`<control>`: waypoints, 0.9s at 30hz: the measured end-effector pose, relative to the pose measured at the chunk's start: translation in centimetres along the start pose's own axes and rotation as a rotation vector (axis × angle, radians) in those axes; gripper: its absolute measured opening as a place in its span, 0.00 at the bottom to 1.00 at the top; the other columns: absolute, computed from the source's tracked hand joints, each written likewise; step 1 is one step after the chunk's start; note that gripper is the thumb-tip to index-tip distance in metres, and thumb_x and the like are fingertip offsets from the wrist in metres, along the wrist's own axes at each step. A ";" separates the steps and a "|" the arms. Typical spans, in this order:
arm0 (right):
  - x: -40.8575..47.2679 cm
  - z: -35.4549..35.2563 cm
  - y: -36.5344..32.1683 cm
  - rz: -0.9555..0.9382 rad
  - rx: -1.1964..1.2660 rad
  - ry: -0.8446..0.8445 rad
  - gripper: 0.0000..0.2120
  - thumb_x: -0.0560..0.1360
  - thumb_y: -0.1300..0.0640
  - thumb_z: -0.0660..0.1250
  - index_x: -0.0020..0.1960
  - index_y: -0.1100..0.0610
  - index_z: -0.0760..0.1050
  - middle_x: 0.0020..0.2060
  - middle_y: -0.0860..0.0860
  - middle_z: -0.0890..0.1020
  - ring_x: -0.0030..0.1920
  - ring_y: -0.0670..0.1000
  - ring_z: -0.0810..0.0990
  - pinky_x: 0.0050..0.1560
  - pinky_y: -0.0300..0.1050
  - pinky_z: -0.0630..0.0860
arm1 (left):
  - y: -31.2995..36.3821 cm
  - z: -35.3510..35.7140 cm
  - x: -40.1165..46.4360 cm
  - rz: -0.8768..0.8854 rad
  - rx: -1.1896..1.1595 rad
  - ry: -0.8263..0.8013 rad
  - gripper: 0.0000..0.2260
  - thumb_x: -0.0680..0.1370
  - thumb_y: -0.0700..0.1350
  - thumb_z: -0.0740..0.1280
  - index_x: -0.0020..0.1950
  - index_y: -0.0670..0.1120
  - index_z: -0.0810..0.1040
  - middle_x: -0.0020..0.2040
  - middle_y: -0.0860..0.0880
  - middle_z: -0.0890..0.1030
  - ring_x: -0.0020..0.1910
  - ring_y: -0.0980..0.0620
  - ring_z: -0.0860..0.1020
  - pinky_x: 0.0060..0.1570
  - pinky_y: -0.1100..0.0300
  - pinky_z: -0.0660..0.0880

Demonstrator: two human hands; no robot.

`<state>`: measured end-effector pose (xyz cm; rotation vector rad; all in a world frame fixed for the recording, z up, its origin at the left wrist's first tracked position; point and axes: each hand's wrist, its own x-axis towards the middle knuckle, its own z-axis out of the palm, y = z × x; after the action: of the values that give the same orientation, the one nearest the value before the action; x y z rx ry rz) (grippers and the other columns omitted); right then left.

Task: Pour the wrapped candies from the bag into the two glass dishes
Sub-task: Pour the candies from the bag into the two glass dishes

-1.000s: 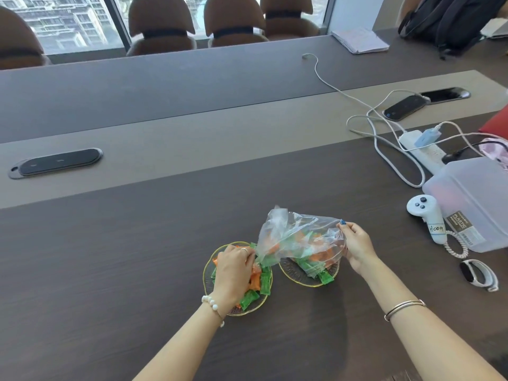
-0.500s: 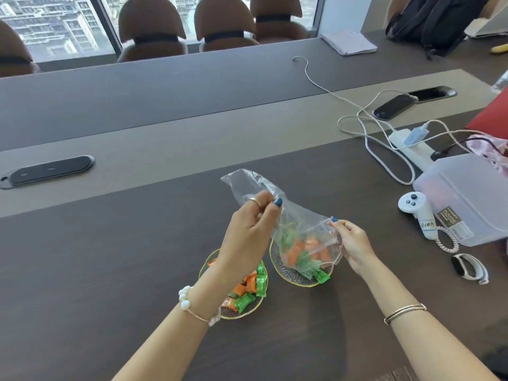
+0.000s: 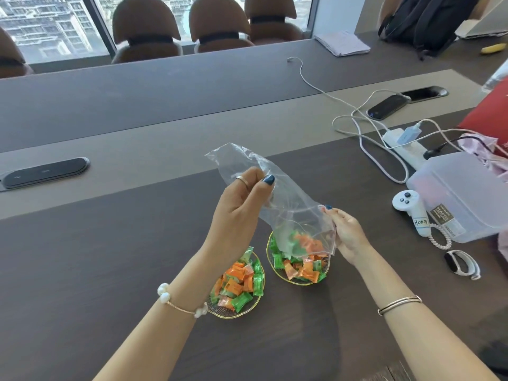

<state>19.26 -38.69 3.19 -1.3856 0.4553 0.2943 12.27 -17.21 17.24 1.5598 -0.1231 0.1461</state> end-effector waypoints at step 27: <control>-8.4 26.3 4.1 -0.159 -0.203 -0.369 0.11 0.72 0.68 0.62 0.51 0.58 0.78 0.39 0.52 0.81 0.37 0.47 0.80 0.46 0.43 0.77 | -7.6 -32.6 -17.3 -0.460 0.453 0.671 0.06 0.77 0.44 0.62 0.47 0.50 0.79 0.38 0.52 0.83 0.43 0.45 0.80 0.47 0.56 0.72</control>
<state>13.55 -11.56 6.73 -1.5153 0.0093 0.4644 -3.96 15.13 6.53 1.8602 0.8405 0.3398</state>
